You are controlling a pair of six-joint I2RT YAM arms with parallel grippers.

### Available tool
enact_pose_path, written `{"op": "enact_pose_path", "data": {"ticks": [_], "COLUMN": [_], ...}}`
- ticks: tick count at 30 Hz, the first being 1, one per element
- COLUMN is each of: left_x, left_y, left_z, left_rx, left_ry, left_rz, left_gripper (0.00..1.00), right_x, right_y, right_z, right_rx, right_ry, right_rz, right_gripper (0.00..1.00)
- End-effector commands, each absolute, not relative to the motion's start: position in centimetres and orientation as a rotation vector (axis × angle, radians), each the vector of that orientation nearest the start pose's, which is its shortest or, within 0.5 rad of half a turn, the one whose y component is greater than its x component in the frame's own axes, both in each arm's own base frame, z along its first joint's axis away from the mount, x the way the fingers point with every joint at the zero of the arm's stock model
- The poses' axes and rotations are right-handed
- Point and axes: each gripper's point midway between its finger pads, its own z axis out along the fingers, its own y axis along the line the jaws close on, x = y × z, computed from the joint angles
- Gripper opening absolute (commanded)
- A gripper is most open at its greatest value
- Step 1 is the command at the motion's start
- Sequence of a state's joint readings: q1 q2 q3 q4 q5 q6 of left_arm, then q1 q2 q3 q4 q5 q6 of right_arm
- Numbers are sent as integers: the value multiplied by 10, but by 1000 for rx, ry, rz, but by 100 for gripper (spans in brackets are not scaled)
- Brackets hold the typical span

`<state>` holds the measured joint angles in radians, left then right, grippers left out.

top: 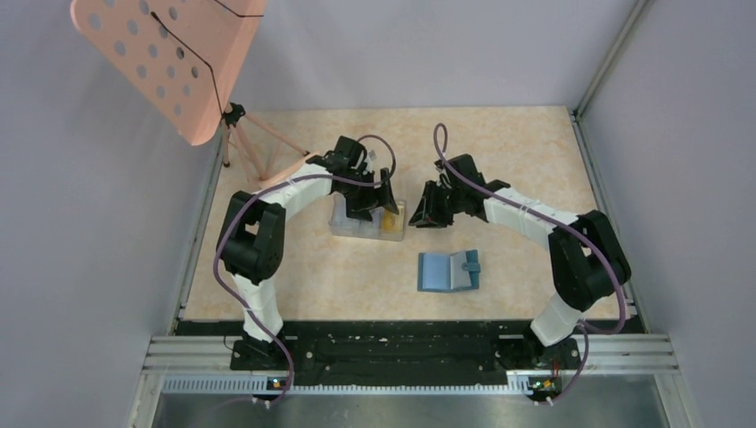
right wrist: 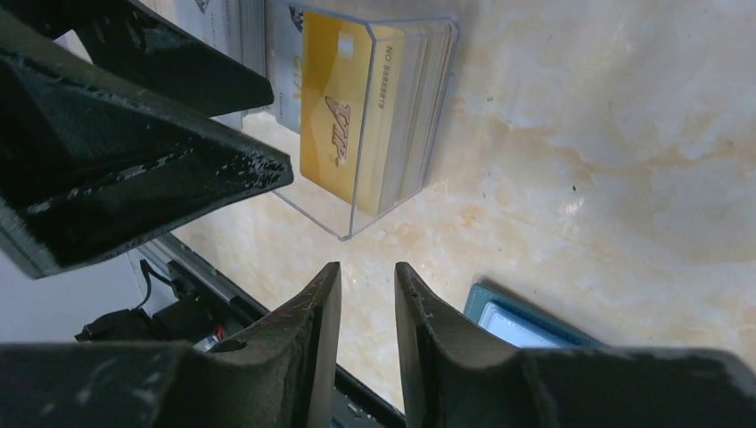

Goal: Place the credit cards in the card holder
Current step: Move the storage box to the center of the board, then pick up the credit card from the storage box.

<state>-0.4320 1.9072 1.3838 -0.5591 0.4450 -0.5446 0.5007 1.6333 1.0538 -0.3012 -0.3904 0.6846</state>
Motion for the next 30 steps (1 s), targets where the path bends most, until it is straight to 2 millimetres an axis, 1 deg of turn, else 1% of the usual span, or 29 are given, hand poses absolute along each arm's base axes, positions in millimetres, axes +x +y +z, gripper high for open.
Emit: {"op": "enact_pose_path", "data": {"ticks": [1, 3, 6, 10, 14, 17, 19, 22, 24, 27, 28, 30], "left_x": [347, 347, 347, 350, 353, 353, 352, 352, 352, 352, 351, 352], "left_y": [-268, -271, -271, -266, -262, -263, -265, -266, -265, -264, -264, -262], "left_z": [89, 89, 87, 81, 77, 74, 71, 68, 66, 63, 63, 63], "left_rx": [104, 122, 134, 143, 166, 184, 196, 207, 215, 223, 232, 241], "left_ry": [2772, 2775, 2786, 2809, 2823, 2827, 2832, 2841, 2844, 2850, 2850, 2849], "left_rz": [-910, -936, -932, -870, -821, -827, -844, -853, -846, -836, -834, -819], "left_gripper": [89, 83, 75, 71, 69, 62, 52, 38, 27, 15, 9, 2], "right_x": [324, 328, 333, 339, 343, 345, 345, 345, 345, 344, 344, 343], "right_y": [282, 284, 291, 301, 308, 311, 311, 313, 313, 313, 313, 313], "right_z": [112, 107, 102, 98, 96, 94, 93, 93, 93, 92, 92, 91], "right_rx": [40, 52, 63, 80, 85, 88, 87, 89, 90, 91, 91, 87], "right_ry": [2564, 2573, 2574, 2571, 2573, 2578, 2581, 2580, 2581, 2585, 2585, 2588], "right_rz": [1008, 1012, 1044, 1104, 1140, 1151, 1159, 1167, 1171, 1173, 1175, 1178], "right_gripper": [30, 33, 33, 29, 23, 13, 7, 1, 0, 0, 0, 0]}}
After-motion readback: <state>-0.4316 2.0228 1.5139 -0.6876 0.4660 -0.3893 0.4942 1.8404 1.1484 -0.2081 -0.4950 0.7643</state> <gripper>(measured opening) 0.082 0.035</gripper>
